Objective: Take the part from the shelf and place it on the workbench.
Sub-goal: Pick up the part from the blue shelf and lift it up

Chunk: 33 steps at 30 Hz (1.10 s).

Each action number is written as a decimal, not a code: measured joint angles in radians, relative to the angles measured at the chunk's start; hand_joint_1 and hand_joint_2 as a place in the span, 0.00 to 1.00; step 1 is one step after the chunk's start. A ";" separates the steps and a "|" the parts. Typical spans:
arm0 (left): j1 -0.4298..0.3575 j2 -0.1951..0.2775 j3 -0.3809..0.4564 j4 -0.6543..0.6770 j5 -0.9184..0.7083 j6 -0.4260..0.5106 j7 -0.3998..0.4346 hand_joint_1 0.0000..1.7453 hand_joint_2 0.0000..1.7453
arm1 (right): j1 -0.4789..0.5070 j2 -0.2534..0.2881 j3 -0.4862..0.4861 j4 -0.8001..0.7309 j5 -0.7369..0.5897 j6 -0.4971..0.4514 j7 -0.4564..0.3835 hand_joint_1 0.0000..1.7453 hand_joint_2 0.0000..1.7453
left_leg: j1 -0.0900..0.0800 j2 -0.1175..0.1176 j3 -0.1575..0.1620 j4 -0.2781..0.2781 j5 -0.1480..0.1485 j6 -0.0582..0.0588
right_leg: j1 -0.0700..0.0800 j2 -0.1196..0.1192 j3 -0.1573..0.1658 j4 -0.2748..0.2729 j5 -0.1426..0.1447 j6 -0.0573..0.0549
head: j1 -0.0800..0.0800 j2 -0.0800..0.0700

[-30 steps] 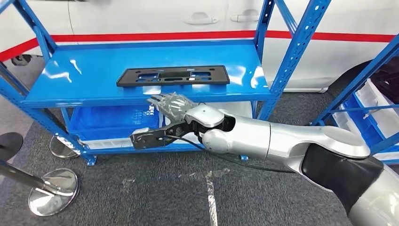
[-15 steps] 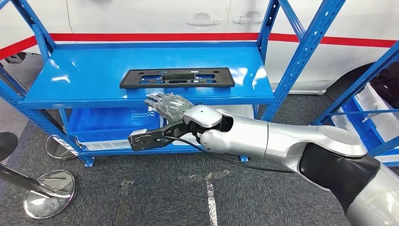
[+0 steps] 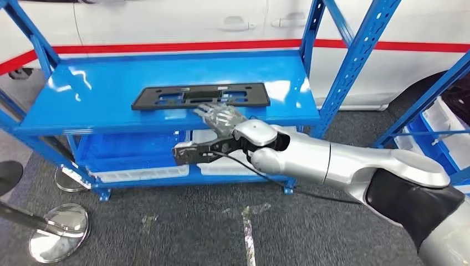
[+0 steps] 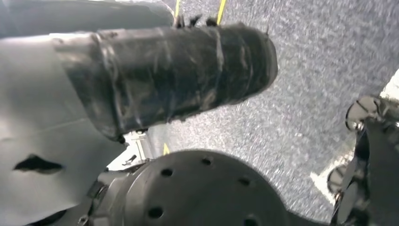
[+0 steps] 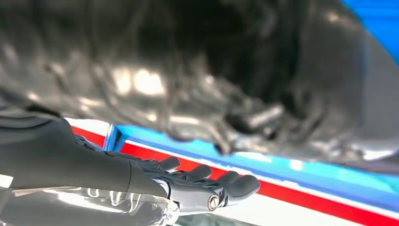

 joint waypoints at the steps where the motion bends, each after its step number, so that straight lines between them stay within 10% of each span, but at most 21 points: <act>1: 0.000 0.000 0.000 0.000 0.000 0.000 0.000 0.00 0.00 | 0.000 0.000 -0.001 -0.001 0.000 0.000 0.000 0.00 0.00 | 0.001 0.001 -0.028 0.056 -0.026 -0.003 | 0.000 0.000 0.004 -0.002 -0.002 -0.005 | -0.002 0.000; 5: 0.000 0.000 0.000 0.000 0.000 0.000 0.001 0.00 0.00 | 0.005 -0.001 -0.002 -0.001 0.000 0.000 0.000 0.00 0.00 | 0.001 0.001 -0.138 0.228 -0.060 -0.005 | 0.006 0.001 0.011 0.002 -0.013 -0.015 | -0.003 0.000; 9: 0.001 0.001 0.000 0.000 0.000 0.002 0.003 0.00 0.00 | 0.005 -0.003 -0.002 -0.001 0.002 -0.001 0.003 0.00 0.00 | -0.006 0.000 -0.043 0.004 0.067 0.014 | 0.012 0.006 0.027 0.005 -0.028 -0.008 | -0.003 0.000; 14: -0.001 0.001 0.000 0.000 0.000 -0.004 -0.012 0.00 0.00 | 0.010 -0.016 -0.004 -0.001 0.025 -0.007 0.018 0.00 0.00 | -0.007 -0.001 -0.011 -0.055 0.068 0.030 | 0.012 0.003 0.025 0.010 -0.040 0.015 | 0.000 0.000; 18: 0.000 0.001 0.000 0.000 0.000 -0.008 -0.018 0.00 0.00 | 0.018 -0.029 -0.011 -0.001 0.038 -0.005 0.022 0.00 0.00 | -0.002 0.001 0.003 -0.064 0.064 0.047 | 0.008 0.000 -0.080 0.215 -0.126 0.032 | 0.004 0.000; 20: -0.001 0.001 0.000 0.000 0.000 -0.008 -0.016 0.00 0.00 | 0.029 -0.034 -0.011 -0.001 0.044 0.001 0.022 0.00 0.00 | -0.002 -0.001 0.009 -0.063 0.057 0.049 | 0.005 0.000 -0.124 0.274 -0.124 0.036 | 0.005 0.000; 24: 0.001 0.000 0.000 0.000 0.000 -0.007 -0.008 0.00 0.00 | 0.036 -0.036 -0.012 -0.001 0.056 0.012 0.020 0.00 0.00 | -0.004 -0.003 0.029 -0.054 0.034 0.038 | 0.004 -0.002 -0.040 0.064 0.003 0.031 | 0.005 0.000; 30: -0.002 0.000 0.000 0.000 0.000 -0.004 -0.007 0.00 0.00 | 0.038 -0.034 -0.013 -0.003 0.066 0.021 0.014 0.00 0.00 | -0.005 -0.002 0.015 -0.023 0.005 0.008 | 0.003 0.000 -0.006 0.003 0.000 0.001 | 0.001 0.000; 33: -0.002 0.000 0.000 0.000 0.000 -0.005 -0.007 0.00 0.00 | 0.040 -0.032 -0.015 -0.004 0.067 0.021 0.013 0.00 0.00 | -0.004 0.000 -0.076 0.152 -0.066 -0.002 | 0.003 -0.001 0.005 0.001 -0.007 -0.012 | -0.003 0.000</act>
